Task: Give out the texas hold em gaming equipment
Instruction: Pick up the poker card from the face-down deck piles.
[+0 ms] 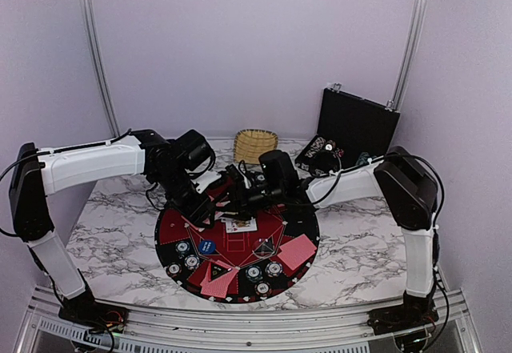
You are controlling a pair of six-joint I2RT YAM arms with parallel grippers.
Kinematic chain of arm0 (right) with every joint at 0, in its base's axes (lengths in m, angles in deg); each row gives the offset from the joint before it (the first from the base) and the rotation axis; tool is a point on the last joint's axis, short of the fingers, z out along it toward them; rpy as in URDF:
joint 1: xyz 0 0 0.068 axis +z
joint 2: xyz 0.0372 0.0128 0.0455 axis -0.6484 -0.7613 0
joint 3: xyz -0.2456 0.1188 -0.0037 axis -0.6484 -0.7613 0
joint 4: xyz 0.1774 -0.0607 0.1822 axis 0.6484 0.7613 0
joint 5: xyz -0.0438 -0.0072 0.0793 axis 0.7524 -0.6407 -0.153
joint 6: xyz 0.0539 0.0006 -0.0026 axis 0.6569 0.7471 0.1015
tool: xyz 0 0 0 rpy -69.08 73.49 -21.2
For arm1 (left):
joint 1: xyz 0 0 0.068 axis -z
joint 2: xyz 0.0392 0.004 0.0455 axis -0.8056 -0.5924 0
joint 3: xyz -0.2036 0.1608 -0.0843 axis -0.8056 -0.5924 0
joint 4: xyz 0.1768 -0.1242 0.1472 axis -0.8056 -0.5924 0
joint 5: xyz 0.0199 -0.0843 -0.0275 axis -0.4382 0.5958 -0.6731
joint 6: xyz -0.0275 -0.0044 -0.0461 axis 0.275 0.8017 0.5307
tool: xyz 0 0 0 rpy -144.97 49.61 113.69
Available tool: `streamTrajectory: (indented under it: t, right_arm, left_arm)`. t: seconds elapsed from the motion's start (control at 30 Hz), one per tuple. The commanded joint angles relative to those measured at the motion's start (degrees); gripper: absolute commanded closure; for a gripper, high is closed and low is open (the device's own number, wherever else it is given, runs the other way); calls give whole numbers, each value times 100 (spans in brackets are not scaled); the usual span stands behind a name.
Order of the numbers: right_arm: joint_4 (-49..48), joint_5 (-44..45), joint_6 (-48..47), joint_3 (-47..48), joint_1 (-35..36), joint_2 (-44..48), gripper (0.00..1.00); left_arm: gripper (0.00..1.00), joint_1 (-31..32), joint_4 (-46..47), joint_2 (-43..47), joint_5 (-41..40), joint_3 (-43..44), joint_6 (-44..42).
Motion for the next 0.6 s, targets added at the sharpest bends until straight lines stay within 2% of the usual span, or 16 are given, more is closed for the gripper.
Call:
streamTrajectory:
  t: [0.0, 0.57]
  right_arm:
    - [307, 217, -249, 85, -113, -19, 41]
    - [308, 288, -255, -49, -232, 269, 51]
  left_arm:
    - [63, 29, -111, 227, 9, 50, -42]
    - [63, 29, -89, 266, -3, -57, -24]
